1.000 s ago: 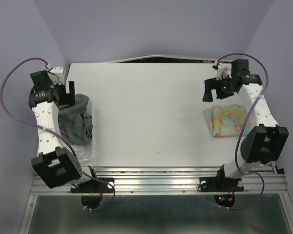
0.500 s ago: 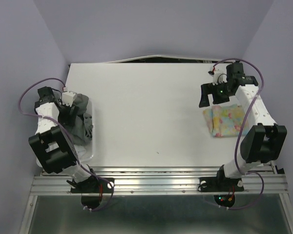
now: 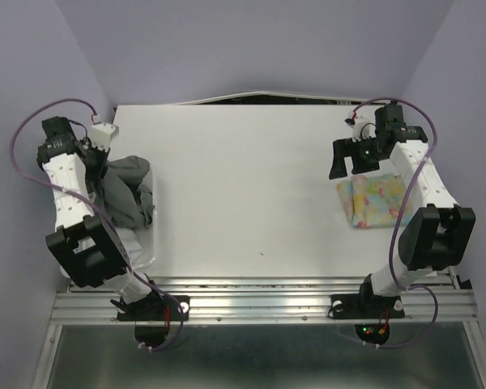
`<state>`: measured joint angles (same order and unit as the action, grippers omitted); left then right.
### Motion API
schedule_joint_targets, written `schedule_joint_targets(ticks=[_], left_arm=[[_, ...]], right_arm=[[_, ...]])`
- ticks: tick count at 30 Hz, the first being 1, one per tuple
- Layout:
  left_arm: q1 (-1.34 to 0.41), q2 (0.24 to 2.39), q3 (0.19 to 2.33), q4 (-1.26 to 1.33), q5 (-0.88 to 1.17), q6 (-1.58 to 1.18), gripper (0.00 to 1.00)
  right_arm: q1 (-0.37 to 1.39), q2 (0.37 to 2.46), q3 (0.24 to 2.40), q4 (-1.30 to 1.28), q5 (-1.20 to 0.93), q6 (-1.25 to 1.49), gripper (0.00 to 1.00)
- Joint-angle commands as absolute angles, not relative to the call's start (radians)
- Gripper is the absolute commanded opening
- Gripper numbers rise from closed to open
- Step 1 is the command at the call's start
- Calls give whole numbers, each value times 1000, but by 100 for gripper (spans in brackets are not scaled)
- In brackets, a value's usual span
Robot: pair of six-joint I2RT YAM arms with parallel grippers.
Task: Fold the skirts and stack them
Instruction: Grab the skirt from the pile, then move the skirt to the center of the board
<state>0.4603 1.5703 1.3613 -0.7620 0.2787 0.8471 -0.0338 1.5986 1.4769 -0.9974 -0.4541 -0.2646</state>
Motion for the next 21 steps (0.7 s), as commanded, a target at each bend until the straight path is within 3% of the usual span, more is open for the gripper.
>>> schedule_joint_targets(ticks=[1,5,10,16,21], left_arm=[[462,1410,1698,-879,448,812,0],[431,1423,2000,-991,601,744,0],[211,1398,2227,-957,713,606,0],[5,1234,2038,-681,902,433,0],[-121,1190,1824,-627,1031,377,0]], right_arm=[[-37,1569,1508,-986,-520,-245,99],[-37,1575,1543,-992,-554,-242,99],[-37,1568,1581,-980,-568,-235,99],[-37,1537,1589,-974,-554,-236,99],[-37,1520,1557,-988,-572,-262,99]])
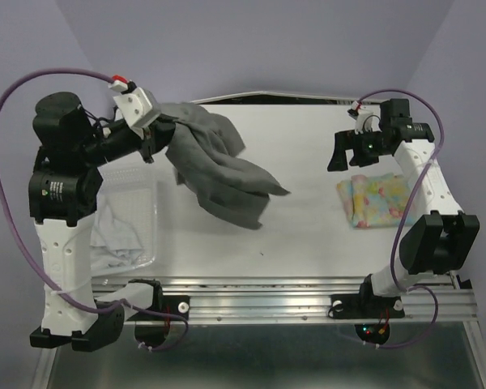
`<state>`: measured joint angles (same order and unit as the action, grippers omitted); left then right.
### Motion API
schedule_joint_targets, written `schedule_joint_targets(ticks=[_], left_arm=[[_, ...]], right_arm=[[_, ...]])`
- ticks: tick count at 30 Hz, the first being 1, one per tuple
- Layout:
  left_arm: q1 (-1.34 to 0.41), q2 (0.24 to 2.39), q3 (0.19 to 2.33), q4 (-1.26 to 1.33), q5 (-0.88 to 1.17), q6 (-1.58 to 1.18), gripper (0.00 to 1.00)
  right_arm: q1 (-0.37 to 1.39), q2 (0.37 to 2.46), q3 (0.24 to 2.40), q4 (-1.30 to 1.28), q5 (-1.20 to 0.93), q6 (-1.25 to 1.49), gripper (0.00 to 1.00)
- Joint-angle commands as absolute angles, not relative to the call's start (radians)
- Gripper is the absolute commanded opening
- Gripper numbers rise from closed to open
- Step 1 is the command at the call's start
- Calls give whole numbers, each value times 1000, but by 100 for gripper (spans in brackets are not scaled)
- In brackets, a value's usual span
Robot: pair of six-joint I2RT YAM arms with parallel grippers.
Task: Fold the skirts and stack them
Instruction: Move the skirt to the center of the board
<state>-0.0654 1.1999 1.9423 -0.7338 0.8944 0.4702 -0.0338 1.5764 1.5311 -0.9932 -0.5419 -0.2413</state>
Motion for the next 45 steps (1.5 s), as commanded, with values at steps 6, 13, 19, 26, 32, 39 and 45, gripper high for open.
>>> schedule_joint_targets(ticks=[6,13,19,26,32,39,45], left_arm=[[-309,1189,1429,-536,952,372,0],[-411,1168,1249,-272,730,89,0],[-416,962,1236,-300,540,47,0],[-416,881,1478,-574,368,72,0],[-416,910,1585,-657,385,124,0],[-463,1095,1531,-511,494,83,0],[-737,1506,1577,-353,299,109,12]], right_arm=[[-37,1520,1522,-1035,-647,-317,97],[-37,1502,1516,-1098,-670,-331,94],[-37,1523,1532,-1107,-675,-336,93],[-37,1528,1513,-1075,-713,-333,93],[-37,1566,1558,-1068,-752,-360,93],[-37,1678,1554,-1098,-816,-433,93],[-37,1747,1530,-1072,-804,-410,92]])
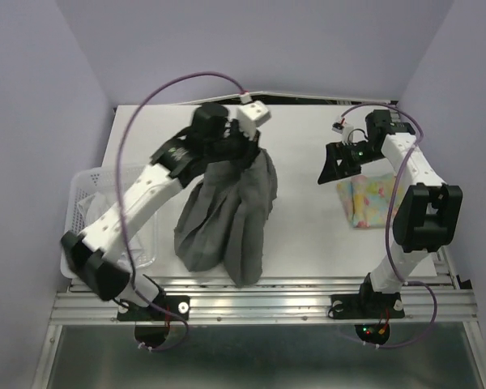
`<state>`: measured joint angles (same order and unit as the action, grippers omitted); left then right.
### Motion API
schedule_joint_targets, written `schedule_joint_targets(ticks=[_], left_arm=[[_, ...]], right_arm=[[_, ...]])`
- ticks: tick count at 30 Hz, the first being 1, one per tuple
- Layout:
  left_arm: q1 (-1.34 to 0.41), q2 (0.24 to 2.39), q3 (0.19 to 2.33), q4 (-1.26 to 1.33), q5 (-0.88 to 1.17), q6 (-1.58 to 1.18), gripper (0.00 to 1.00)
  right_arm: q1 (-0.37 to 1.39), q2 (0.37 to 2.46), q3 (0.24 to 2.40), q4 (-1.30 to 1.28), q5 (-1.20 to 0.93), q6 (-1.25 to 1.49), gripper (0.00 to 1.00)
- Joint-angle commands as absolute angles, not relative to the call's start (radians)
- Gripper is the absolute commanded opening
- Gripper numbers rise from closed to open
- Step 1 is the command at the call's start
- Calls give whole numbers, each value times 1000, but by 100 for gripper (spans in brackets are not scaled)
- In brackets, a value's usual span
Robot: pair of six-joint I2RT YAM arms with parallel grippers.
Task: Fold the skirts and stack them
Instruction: Move the skirt to the center of the board, then flatten the skirt out
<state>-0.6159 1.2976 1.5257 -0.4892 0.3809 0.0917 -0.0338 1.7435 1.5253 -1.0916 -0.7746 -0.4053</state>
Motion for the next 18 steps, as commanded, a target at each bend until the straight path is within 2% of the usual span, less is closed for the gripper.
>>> schedule_joint_targets(ticks=[1,2,4,5,7,11,16,17,18], left_arm=[[-742,1576,1627,-374,305,106,15],[-741,1706,1734,-424,328,79,21],[-710,1796,1839,-465,369,74,25],[-690,1818,1873,-437,433,45,57],[-629,1783,1856,-373,478,15,97],[-539,1616,1742,-314,463,31,99],[-431,1517,1545,-299,408,115,98],[-417,1523,1492,-292,399,159,98],[-394,1537,1477,-299,390,184,92]], right_arm=[[-37,1744,1522,-1068,-805,-407,93],[-37,1732,1516,-1068,-795,-414,93],[-37,1717,1499,-1078,-760,-422,93],[-37,1697,1487,-1077,-750,-429,93],[-37,1672,1438,-1078,-753,-434,93],[-37,1629,1320,-988,-752,-295,92],[-37,1621,1259,-809,-730,-164,92],[-37,1637,1259,-790,-720,-144,91],[-37,1650,1264,-761,-713,-115,92]])
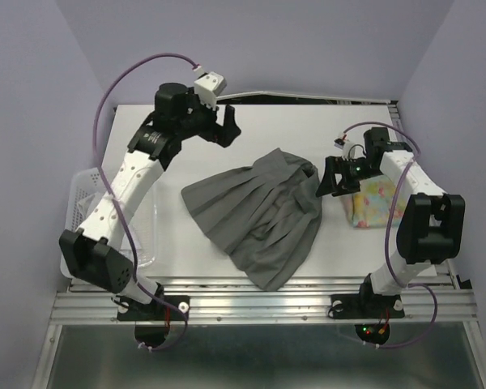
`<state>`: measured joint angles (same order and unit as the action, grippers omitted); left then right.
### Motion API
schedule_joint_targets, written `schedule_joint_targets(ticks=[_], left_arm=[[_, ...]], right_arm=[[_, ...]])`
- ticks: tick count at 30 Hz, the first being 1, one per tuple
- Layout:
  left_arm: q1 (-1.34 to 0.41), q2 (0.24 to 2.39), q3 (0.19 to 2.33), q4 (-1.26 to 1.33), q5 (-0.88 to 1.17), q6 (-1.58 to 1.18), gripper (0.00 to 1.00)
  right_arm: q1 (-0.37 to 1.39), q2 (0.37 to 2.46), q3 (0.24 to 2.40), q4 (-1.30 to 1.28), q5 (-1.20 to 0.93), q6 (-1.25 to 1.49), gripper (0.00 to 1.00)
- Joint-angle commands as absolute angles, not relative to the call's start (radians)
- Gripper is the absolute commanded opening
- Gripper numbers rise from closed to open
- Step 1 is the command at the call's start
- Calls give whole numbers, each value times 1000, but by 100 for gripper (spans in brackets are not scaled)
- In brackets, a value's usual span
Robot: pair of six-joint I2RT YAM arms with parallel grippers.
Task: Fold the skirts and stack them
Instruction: Flatten the skirt out
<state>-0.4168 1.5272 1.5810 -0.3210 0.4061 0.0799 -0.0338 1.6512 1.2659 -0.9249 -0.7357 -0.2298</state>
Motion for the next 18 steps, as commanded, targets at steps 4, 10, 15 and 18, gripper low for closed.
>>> schedule_joint_targets(ticks=[4,10,15,18], left_arm=[[-373,1650,1450,-373,413,287,78],[-371,1779,1407,-367,365,325,79],[-374,1893,1477,-386,286,396,83],[-374,1998,1542,-415,218,417,79]], right_arm=[[-25,1753,1327,-779,-710,-129,91],[61,1856,1373,-744,-715,-89,91],[106,1838,1312,-684,-594,-49,75],[106,1830,1301,-681,-520,-52,49]])
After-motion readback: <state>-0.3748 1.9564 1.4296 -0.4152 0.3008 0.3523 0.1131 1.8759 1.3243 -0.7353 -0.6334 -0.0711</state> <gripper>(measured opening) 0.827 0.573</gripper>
